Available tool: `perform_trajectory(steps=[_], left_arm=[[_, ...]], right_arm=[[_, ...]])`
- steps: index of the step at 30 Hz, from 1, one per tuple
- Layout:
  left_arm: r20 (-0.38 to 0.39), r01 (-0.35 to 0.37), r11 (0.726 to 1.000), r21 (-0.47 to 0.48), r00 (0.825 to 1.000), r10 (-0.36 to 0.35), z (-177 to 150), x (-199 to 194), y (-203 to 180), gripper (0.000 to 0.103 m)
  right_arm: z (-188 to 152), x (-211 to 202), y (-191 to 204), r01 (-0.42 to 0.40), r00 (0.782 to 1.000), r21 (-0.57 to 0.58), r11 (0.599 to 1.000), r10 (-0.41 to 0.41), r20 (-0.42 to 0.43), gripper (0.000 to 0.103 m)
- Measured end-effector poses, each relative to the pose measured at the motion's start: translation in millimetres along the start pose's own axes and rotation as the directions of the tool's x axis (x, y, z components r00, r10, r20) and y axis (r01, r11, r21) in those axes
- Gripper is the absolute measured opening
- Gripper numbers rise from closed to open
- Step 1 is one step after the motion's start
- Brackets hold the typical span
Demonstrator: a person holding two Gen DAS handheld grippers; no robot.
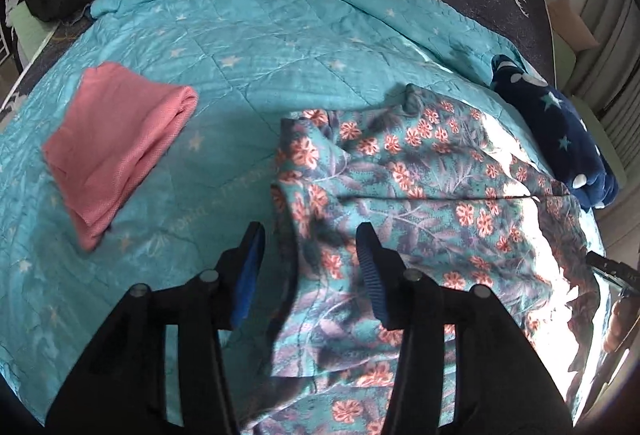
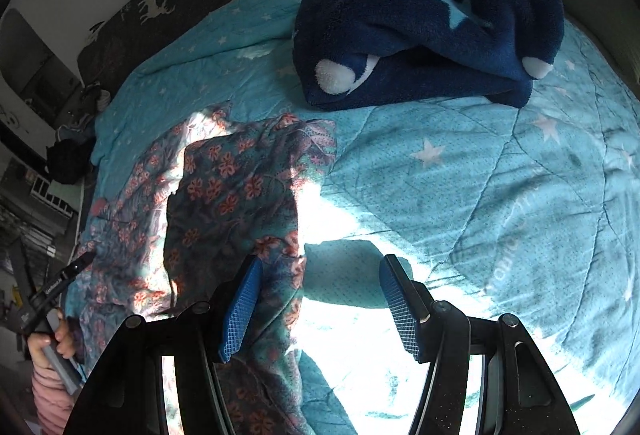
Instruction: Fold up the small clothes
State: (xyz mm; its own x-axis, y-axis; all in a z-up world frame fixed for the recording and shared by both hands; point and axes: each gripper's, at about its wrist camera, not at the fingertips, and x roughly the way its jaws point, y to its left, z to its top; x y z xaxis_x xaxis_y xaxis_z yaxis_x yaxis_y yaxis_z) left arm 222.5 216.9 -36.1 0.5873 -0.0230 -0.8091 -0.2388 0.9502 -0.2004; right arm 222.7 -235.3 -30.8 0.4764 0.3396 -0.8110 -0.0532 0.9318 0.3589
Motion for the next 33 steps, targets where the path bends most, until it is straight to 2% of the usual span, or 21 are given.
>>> perform_trajectory(steps=[4, 6, 7, 8, 9, 10, 11, 12, 15, 17, 19, 21, 23, 24, 26, 27, 28, 29, 31, 32, 33], left_arm=[[-0.036, 0.0, 1.0, -0.01, 0.999, -0.001, -3, 11, 2, 0.051], [-0.054, -0.006, 1.0, -0.008, 0.999, 0.005, -6, 15, 2, 0.052], [-0.06, -0.005, 1.0, -0.009, 0.998, 0.004, -8, 16, 1, 0.052], [-0.059, -0.002, 1.0, -0.01, 0.998, 0.002, -10, 15, 1, 0.052], [-0.056, -0.001, 1.0, -0.01, 0.998, 0.0, -11, 14, 1, 0.052], [-0.056, 0.001, 1.0, -0.006, 0.998, -0.001, -13, 12, 2, 0.054], [-0.055, 0.0, 1.0, -0.001, 0.998, 0.0, -14, 11, 2, 0.056], [-0.053, -0.005, 1.0, 0.003, 0.999, 0.005, -16, 10, 3, 0.056], [-0.048, -0.008, 1.0, -0.008, 0.999, 0.007, -21, 5, 7, 0.057], [-0.044, 0.005, 1.0, -0.022, 0.999, -0.006, -24, -1, 9, 0.057], [-0.039, 0.027, 1.0, -0.004, 0.999, -0.028, -31, -7, 6, 0.057], [-0.045, 0.028, 0.999, 0.038, 0.999, -0.026, -36, -9, -1, 0.057], [-0.049, 0.011, 0.998, 0.063, 0.999, -0.008, -38, -9, -7, 0.057], [-0.05, 0.002, 0.998, 0.065, 0.999, 0.001, -38, -8, -10, 0.057], [-0.049, 0.001, 0.999, 0.053, 0.999, 0.001, -39, -6, -12, 0.059], [-0.046, -0.001, 0.999, 0.052, 0.999, 0.004, -39, -6, -12, 0.059], [-0.042, -0.004, 0.998, 0.055, 0.999, 0.006, -40, -5, -12, 0.06], [-0.043, -0.006, 0.998, 0.057, 0.999, 0.008, -41, -4, -11, 0.06], [-0.046, -0.01, 0.999, 0.044, 0.999, 0.012, -43, -2, -6, 0.063], [-0.042, -0.008, 0.999, 0.034, 0.999, 0.009, -44, -2, -3, 0.067], [-0.037, -0.008, 1.0, 0.022, 0.999, 0.008, -44, -2, 1, 0.067]], right_arm=[[1, 13, 2, -0.044, 0.998, 0.007, 0.999, 0.044, -0.045, 0.063], [1, 17, 3, -0.018, 0.999, -0.031, 0.999, 0.016, -0.042, 0.059], [1, 17, 1, 0.026, 0.999, -0.051, 0.998, -0.027, -0.022, 0.045], [1, 15, -1, 0.074, 0.997, -0.067, 0.995, -0.074, 0.005, 0.041], [1, 11, -5, 0.126, 0.991, -0.067, 0.99, -0.124, 0.039, 0.041], [1, 6, -11, 0.228, 0.972, -0.057, 0.972, -0.224, 0.072, 0.034], [1, 3, -17, 0.31, 0.948, -0.048, 0.95, -0.305, 0.091, 0.031], [1, 0, -25, 0.313, 0.947, -0.033, 0.949, -0.309, 0.087, 0.032], [-4, -17, -40, 0.113, 0.993, 0.046, 0.993, -0.115, 0.039, 0.032], [-12, -30, -28, 0.012, 0.999, 0.001, 1.0, -0.012, 0.034, 0.032], [-25, -43, -6, 0.002, 0.999, -0.115, 0.993, 0.003, 0.044, 0.033], [-39, -46, 21, 0.057, 0.997, -0.249, 0.967, -0.043, 0.063, 0.04], [-50, -37, 45, 0.13, 0.99, -0.352, 0.927, -0.104, 0.091, 0.06], [-54, -29, 57, 0.167, 0.985, -0.4, 0.901, -0.137, 0.102, 0.062], [-60, -10, 73, 0.251, 0.968, -0.464, 0.85, -0.221, 0.12, 0.061], [-60, -2, 75, 0.318, 0.948, -0.472, 0.823, -0.277, 0.156, 0.059], [-59, 3, 71, 0.384, 0.923, -0.459, 0.801, -0.327, 0.203, 0.05], [-55, 4, 61, 0.42, 0.907, -0.431, 0.799, -0.356, 0.224, 0.038], [-47, -5, 26, 0.301, 0.952, -0.296, 0.907, -0.269, 0.145, 0.037], [-43, -8, 14, 0.253, 0.966, -0.24, 0.937, -0.23, 0.118, 0.037], [-44, -10, 9, 0.242, 0.969, -0.23, 0.943, -0.222, 0.112, 0.037]])
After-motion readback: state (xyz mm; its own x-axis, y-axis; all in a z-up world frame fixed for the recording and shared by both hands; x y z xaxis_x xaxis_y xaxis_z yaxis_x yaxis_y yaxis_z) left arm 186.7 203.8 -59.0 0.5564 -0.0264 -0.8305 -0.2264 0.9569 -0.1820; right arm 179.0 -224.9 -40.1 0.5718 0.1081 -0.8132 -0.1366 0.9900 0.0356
